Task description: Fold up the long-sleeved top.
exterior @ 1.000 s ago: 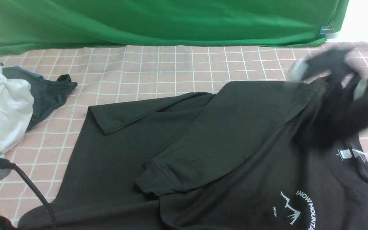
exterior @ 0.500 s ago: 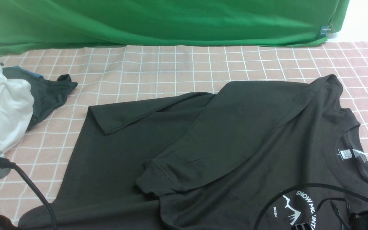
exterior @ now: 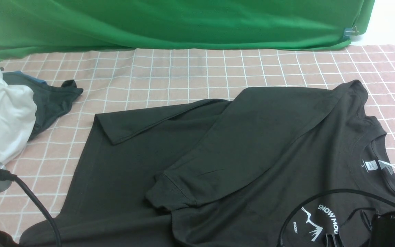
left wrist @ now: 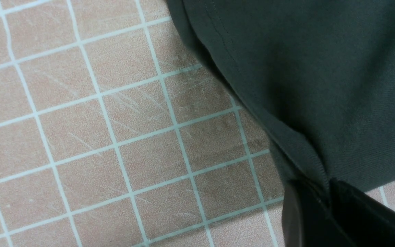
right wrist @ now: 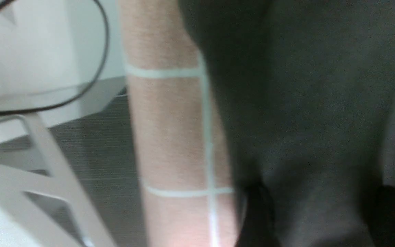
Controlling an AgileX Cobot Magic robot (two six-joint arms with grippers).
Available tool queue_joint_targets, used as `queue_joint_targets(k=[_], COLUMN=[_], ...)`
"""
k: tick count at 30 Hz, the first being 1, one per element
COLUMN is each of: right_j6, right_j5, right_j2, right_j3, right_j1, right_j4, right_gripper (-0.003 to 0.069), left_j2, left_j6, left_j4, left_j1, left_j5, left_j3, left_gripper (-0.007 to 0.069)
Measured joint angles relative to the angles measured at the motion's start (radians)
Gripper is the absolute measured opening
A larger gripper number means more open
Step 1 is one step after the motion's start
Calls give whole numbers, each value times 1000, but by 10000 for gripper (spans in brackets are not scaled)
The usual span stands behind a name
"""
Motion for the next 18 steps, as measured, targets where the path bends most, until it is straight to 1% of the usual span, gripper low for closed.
queue_joint_targets(k=[3,6,12,15,18], right_j6=[4,12,17,17,21], right_j5=[32,39,-48,-69,-60], right_j2=[1,1,6,9,9], right_j3=[0,0,0,0,0], right_j1=[0,0,-2,-2,-2], right_j4=[43,56,48,31,26], right_gripper=[457,461,461,451,413], left_j2=[0,0,0,0,0], left_j6=[0,0,0,0,0], left_j4=[0,0,0,0,0], left_j1=[0,0,0,0,0], left_j5=[0,0,0,0,2], left_j3=[0,0,0,0,0], left_gripper=[50,50,50,50,50])
